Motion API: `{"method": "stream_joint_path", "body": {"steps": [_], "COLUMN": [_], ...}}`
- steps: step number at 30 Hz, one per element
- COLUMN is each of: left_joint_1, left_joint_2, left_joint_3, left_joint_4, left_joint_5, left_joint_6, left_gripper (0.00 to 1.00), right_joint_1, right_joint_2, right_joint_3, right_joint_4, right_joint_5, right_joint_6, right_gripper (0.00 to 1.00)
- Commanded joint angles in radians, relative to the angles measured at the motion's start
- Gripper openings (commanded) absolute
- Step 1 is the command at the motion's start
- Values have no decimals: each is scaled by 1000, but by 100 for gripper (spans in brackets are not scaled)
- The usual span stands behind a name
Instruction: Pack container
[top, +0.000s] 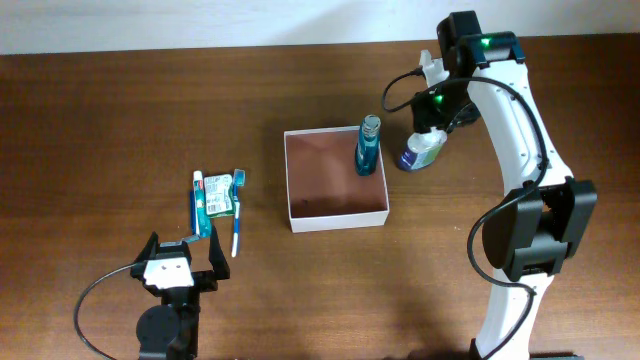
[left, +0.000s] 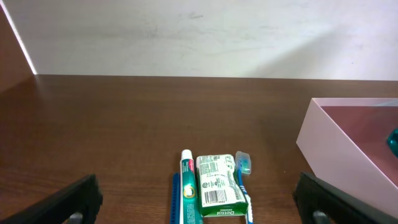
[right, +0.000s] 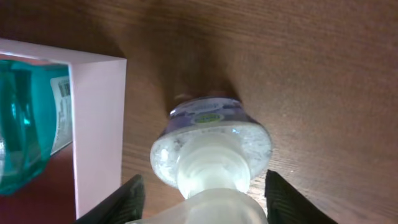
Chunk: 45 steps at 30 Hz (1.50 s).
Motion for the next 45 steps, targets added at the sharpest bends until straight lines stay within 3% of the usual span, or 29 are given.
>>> {"method": "stream_joint_path", "body": {"steps": [1,8,13,19,24,38,45], "left_joint_1": [6,6,6,6,6,6,6], "left_joint_2": [0,0,0,0,0,0,0], "left_joint_3": [-8,-8,-8,-8,-8,-8,-8], "left_joint_4": [3,3,3,3,3,3,3], "left_joint_5": [-4,-4,-4,-4,-4,-4,-5], "left_joint_6": [-2,-2,-2,-2,-2,-2,-2], "left_gripper": [100,100,100,99,100,100,100], "right_joint_1": [-6,-6,-6,-6,-6,-6,-6], "right_joint_2": [2,2,2,2,2,-5,-5], "right_joint_3": [-31,-75,-86,-85,-85,50,80], "right_joint_4": [12,16,24,25,25,-10,-52], "right_joint_5": [28,2,2,-2,-3,-55,-55], "right_joint_6": [4,4,4,4,4,2,-143], "right_gripper": [54,55,64,82,89,88,86]}}
